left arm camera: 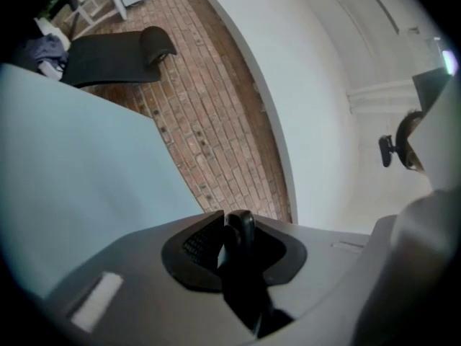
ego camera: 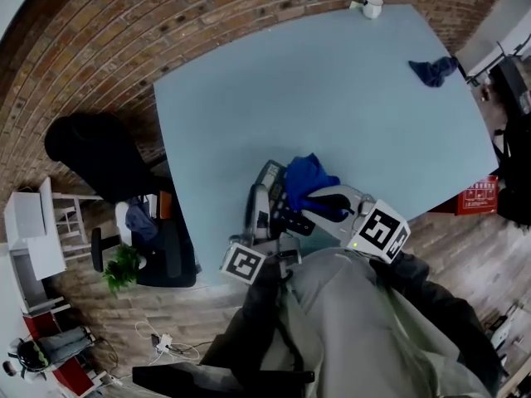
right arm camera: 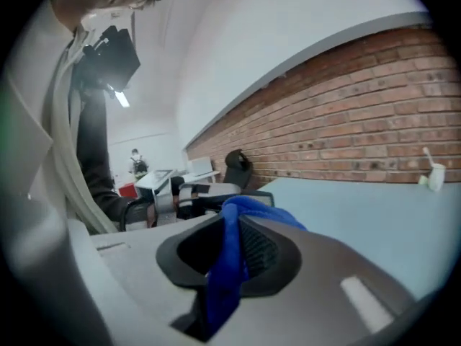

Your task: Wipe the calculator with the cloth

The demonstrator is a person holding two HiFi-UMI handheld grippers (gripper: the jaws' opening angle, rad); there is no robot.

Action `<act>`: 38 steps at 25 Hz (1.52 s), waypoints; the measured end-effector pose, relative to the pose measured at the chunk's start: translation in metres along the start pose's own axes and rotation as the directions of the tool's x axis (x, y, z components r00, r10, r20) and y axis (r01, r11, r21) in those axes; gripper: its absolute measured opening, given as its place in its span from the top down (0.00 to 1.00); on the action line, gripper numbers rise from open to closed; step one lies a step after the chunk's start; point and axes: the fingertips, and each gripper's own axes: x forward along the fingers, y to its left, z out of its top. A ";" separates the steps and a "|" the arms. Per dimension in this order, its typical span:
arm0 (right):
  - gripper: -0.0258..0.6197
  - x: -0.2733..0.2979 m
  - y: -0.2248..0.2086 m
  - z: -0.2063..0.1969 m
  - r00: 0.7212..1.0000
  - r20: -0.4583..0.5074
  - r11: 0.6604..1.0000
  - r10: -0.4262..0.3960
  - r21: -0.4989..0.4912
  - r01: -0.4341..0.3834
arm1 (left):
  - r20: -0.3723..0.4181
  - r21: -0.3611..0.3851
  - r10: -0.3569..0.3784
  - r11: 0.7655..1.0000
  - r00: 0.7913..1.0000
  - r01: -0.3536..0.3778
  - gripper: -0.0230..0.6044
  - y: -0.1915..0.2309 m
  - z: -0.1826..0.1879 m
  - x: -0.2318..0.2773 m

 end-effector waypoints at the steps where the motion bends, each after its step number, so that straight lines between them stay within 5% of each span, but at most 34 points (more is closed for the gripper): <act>1: 0.87 -0.004 -0.003 -0.006 0.999 -0.015 0.999 -0.030 -0.020 0.030 | 0.020 -0.052 0.027 0.998 0.999 -0.026 0.87 0.009 0.000 0.000; 4: 0.87 -0.012 0.029 -0.011 1.000 -0.023 0.989 0.016 -0.149 -0.019 | 0.066 -0.147 0.119 0.983 0.991 -0.108 0.87 0.032 0.005 0.001; 8: 0.87 -0.010 0.064 -0.008 0.991 -0.006 0.968 0.135 -0.212 -0.133 | 0.115 -0.240 0.141 0.964 0.983 -0.111 0.88 0.038 0.008 0.005; 14: 0.87 -0.020 0.010 -0.019 0.990 -0.076 0.954 -0.119 -0.286 0.093 | 0.115 -0.250 0.153 0.961 0.982 -0.121 0.87 0.034 0.004 0.004; 25: 0.87 0.013 0.012 -0.037 0.985 -0.114 0.879 -0.129 -0.473 0.060 | 0.042 -0.163 0.125 0.980 0.991 -0.116 0.88 0.034 -0.015 0.011; 30: 0.87 -0.021 -0.013 -0.078 0.964 -0.194 0.937 -0.183 -0.331 0.111 | -0.060 0.068 0.174 0.983 0.983 -0.170 0.88 0.061 -0.028 0.007; 33: 0.87 -0.023 -0.022 -0.103 0.954 -0.239 0.972 -0.180 -0.192 0.136 | -0.168 0.210 0.231 0.958 0.958 -0.194 0.88 0.088 -0.035 0.001; 38: 0.87 -0.008 -0.020 -0.125 0.981 -0.181 0.990 -0.069 0.112 0.091 | -0.257 0.298 0.309 0.927 0.916 -0.229 0.88 0.115 -0.039 -0.009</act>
